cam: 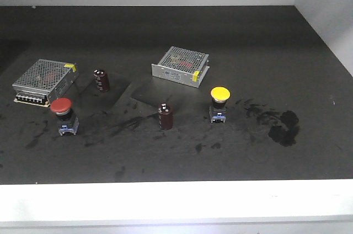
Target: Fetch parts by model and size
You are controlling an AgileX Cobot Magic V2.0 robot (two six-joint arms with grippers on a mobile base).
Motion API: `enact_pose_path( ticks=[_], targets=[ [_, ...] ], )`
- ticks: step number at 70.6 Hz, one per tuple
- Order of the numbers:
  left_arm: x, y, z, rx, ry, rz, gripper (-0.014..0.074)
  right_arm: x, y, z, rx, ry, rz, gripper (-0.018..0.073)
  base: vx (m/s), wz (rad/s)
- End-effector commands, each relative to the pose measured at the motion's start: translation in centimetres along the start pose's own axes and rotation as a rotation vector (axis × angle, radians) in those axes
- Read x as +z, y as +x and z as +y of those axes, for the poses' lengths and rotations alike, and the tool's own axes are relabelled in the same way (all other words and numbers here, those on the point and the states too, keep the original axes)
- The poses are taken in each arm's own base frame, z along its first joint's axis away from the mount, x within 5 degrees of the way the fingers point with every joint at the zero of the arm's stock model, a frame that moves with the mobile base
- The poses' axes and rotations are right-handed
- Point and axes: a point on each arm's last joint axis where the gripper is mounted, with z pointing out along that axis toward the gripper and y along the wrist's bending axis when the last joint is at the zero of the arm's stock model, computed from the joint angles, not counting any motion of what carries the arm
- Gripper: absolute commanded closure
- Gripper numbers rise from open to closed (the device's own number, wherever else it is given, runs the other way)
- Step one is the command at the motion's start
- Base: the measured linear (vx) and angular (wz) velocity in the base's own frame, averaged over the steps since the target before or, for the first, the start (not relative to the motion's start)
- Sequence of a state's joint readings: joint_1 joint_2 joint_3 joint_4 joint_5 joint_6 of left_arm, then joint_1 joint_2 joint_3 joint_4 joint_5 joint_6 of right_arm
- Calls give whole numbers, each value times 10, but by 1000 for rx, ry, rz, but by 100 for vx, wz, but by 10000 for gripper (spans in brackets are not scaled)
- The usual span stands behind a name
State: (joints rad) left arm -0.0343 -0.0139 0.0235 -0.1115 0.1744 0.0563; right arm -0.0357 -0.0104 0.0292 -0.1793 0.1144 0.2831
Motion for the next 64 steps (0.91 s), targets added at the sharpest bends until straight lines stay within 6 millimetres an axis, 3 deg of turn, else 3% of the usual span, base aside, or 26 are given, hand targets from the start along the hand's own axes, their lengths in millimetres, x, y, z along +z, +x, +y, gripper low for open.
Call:
enact_pose_path(
  ticks=[1, 64],
  targets=[
    [-1, -8, 0, -11, -1, -81, 603, -1, -5, 2, -10, -21, -82, 564, 0, 0],
    [-1, -8, 0, -11, -1, -81, 603, -1, -5, 2, -10, -21, -82, 564, 0, 0]
  ],
)
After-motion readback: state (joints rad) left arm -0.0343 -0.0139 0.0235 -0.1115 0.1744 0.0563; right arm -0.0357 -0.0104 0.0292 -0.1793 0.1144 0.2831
